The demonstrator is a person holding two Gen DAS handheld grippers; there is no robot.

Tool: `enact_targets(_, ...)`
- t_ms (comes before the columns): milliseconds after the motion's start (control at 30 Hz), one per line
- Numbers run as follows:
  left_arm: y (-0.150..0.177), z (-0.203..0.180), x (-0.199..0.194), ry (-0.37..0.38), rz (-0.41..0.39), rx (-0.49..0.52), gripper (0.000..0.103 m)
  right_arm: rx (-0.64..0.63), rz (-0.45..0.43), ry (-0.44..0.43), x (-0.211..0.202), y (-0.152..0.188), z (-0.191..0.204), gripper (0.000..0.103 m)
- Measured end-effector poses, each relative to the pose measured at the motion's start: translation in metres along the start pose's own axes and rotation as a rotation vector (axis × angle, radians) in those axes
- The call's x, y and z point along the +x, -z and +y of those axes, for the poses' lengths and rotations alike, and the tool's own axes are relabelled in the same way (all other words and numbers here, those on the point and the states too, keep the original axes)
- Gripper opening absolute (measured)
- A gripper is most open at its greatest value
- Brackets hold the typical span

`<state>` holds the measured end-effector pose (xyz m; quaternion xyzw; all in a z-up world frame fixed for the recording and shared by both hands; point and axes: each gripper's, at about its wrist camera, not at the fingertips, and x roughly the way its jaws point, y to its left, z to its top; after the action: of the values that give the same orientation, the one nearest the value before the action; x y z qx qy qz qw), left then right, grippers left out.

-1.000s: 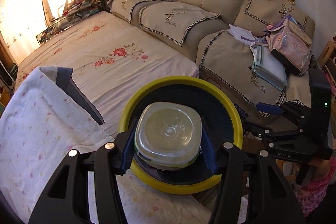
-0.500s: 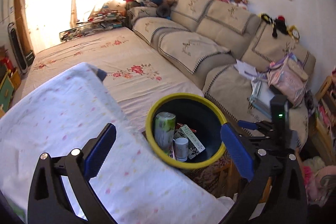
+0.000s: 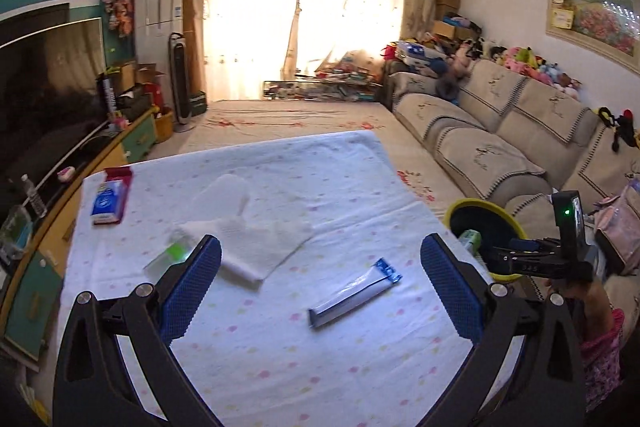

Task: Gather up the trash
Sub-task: 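Move the right gripper from the bin to the blue-ended toothpaste tube, then grasp the toothpaste tube with the right gripper and lift it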

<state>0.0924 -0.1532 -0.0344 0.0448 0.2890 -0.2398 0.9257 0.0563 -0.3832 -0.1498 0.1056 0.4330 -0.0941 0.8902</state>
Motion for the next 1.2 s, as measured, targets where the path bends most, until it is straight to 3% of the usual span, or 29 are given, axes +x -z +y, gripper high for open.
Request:
enact_targets(233, 0.029, 0.057, -0.033, -0.108, -0.025, -0.062, 0.098, -0.207, 0.026, -0.092, 0.01, -0.011, 0.095, 0.064)
enact_targets(400, 0.036, 0.072, -0.038, -0.126, -0.028, -0.094, 0.098, -0.389, 0.02, -0.155, 0.014, -0.01, 0.162, 0.069)
enact_targets(633, 0.041, 0.076, -0.042, -0.154, -0.029, -0.097, 0.098, -0.614, 0.026, -0.163, 0.027, -0.007, 0.228, 0.071)
enact_targets(833, 0.043, 0.081, -0.04, -0.155, -0.022, -0.119, 0.098, -0.62, 0.08, -0.155, 0.055, -0.018, 0.242, 0.071)
enact_targets(1067, 0.041, 0.08, -0.038, -0.161, -0.017, -0.119, 0.098, -0.508, 0.134, -0.162, 0.08, -0.053, 0.224, 0.071)
enact_targets(1200, 0.042, 0.081, -0.035, -0.159, -0.01, -0.119, 0.098, -0.515, 0.174, -0.196, 0.078, -0.051, 0.215, 0.072)
